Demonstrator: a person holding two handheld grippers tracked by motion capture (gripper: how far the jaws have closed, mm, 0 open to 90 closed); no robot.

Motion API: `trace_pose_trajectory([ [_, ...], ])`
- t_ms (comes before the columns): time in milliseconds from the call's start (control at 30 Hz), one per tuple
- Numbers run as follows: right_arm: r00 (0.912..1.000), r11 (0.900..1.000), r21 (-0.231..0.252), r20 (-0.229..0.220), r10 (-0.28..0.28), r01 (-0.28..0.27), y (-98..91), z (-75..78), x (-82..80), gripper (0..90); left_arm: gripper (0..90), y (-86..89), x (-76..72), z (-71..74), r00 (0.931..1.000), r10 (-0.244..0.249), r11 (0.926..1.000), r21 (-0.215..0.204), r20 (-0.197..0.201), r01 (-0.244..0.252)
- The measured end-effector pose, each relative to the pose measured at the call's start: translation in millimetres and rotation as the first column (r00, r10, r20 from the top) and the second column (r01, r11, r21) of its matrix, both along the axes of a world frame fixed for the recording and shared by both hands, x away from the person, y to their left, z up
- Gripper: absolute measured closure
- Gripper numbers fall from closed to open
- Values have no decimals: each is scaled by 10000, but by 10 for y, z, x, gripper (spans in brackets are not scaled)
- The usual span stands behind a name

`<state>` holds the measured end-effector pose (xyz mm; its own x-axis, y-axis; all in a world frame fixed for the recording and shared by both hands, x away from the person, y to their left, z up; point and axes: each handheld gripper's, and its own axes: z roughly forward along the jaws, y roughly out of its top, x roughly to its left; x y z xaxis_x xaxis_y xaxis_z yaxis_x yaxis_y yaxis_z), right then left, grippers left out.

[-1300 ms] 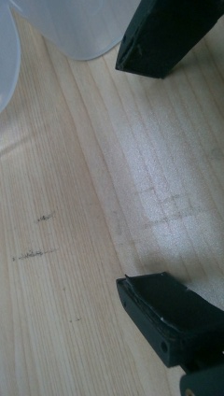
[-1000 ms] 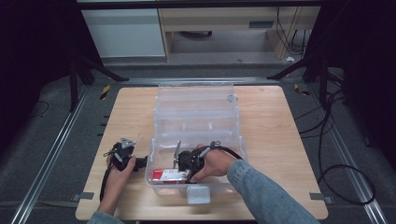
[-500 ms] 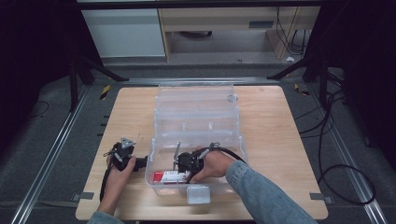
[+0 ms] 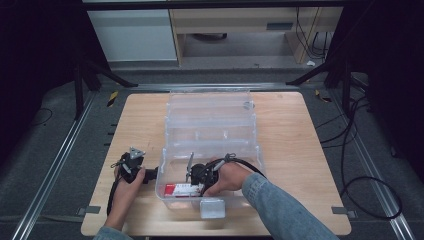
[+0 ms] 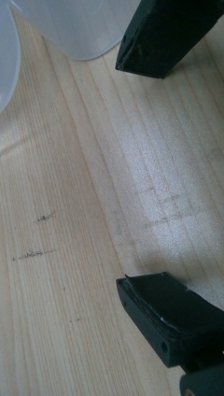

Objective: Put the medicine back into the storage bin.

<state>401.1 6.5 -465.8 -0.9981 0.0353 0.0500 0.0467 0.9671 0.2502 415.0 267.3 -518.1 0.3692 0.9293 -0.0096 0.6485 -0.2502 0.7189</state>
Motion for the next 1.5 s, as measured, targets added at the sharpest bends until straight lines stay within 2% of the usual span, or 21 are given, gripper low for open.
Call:
trace_pose_trajectory([
  [233, 9999, 9993, 348, -34, -165, 166, -16, 63, 5, 470, 0, 1, 0, 0, 10000, -10, 10000, 12, -6, 10],
  [600, 9975, 9928, 1136, 544, -445, 381, -119, 349, -11, 547, 0, -1, 0, -1, 10000, 9, 10000, -19, 13, -9],
  [633, 9965, 9916, 1196, 610, -566, 490, -141, 419, -28, 561, 0, 0, -2, -1, 10000, -23, 10000, -13, 10, 23],
  [700, 9961, 9904, 1292, 676, -574, 483, -149, 440, -30, 564, 0, 2, -6, 1, 10000, -59, 10000, 16, 6, 59],
  [767, 9928, 9870, 1453, 873, -824, 692, -196, 554, -44, 574, 0, 3, -11, 1, 9999, -112, 9999, 27, 18, 112],
  [900, 9884, 9824, 1640, 1068, -1081, 898, -262, 645, -37, 577, 26, -15, -40, 20, 9995, -304, 9995, 104, -5, 304],
  [1000, 9805, 9752, 1819, 1261, -1504, 1262, -351, 765, -40, 542, 29, -41, -84, 56, 9985, -530, 9976, 461, 117, 524],
  [1033, 9777, 9693, 2055, 1314, -1639, 1349, -405, 841, -43, 511, 33, -36, -113, 102, 9979, -611, 9974, 401, 225, 602],
  [1100, 9759, 9669, 2144, 1368, -1698, 1381, -436, 885, -47, 504, 34, -27, -126, 135, 9977, -609, 9973, 417, 300, 596],
  [1233, 9691, 9548, 2487, 1416, -2020, 1627, -571, 1059, -70, 451, 39, 24, -200, 348, 9942, -710, 9970, 377, 802, 682],
  [1267, 9664, 9524, 2536, 1472, -2109, 1692, -602, 1095, -80, 440, 39, 27, -217, 386, 9935, -729, 9969, 348, 879, 701],
  [1300, 9611, 9502, 2598, 1673, -2197, 1720, -658, 1152, -88, 410, 39, 43, -262, 489, 9910, -859, 9959, 377, 1025, 825],
  [1367, 9537, 9443, 2725, 1825, -2390, 1845, -723, 1212, -85, 389, 45, 49, -282, 535, 9899, -961, 9949, 397, 1046, 924],
  [1400, 9537, 9443, 2725, 1825, -2390, 1845, -723, 1212, -85, 389, 45, 52, -303, 577, 9882, -1103, 9932, 487, 1066, 1056],
  [1500, 9412, 9406, 2748, 2131, -2620, 1996, -822, 1302, -53, 350, 60, 54, -365, 699, 9816, -1532, 9865, 756, 1140, 1451],
])
